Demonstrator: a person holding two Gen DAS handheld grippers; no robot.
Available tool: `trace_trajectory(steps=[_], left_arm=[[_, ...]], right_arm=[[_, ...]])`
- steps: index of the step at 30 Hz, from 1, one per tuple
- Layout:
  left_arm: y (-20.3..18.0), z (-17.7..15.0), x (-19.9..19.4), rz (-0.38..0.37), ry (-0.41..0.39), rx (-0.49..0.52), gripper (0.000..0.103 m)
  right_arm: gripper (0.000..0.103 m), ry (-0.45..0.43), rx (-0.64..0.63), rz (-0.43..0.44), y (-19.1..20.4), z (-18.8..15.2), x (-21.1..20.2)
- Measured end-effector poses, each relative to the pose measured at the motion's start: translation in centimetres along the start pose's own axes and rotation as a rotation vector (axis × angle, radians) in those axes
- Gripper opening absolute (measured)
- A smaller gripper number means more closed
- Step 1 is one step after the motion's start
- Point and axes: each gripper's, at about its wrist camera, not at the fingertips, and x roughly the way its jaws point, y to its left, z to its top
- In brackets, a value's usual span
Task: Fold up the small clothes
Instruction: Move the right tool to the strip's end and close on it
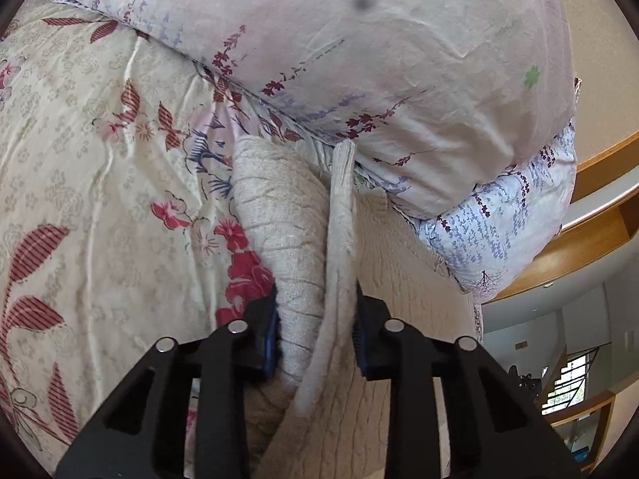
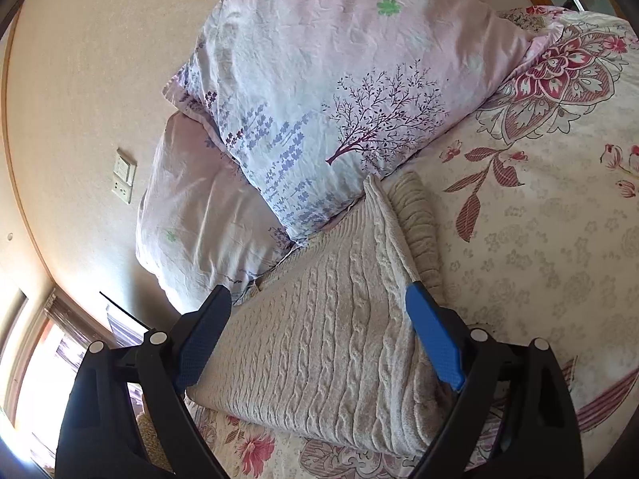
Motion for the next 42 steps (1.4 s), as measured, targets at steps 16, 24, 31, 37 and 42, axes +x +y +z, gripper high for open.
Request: trace_trajectory(steps=[16,24,31,37,42], left_arm=[[-15.5,-1.6,1.8,-0.185,-0.046,0.009,0.018],[-24.9,-8.1,13.1,-0.303,0.118,0.035,0.018],[-26.9,-11.8,19.8,-0.409,0.310,0.008,0.028],[-26.0,-9.1,12.4,-0.424,0.176,0.136,0.063],[-21.4,-7.0,7.2,-0.193,0.066,0.233,0.074]], right_arm=[[0.091,-0.128,-0.095,-0.059,1.2,0.0,-2.0],[0.091,-0.247,-0.047,-0.089,0.0,0.7,-4.1],[0.091,-0.251,0.031,-0.105,-1.5,1.1,-4.2],[0.091,-0.208,0.052,-0.089,-1.8,0.9,-4.2],[0.090,-0.051,0.078,-0.192,-1.0,2.7,-4.3]])
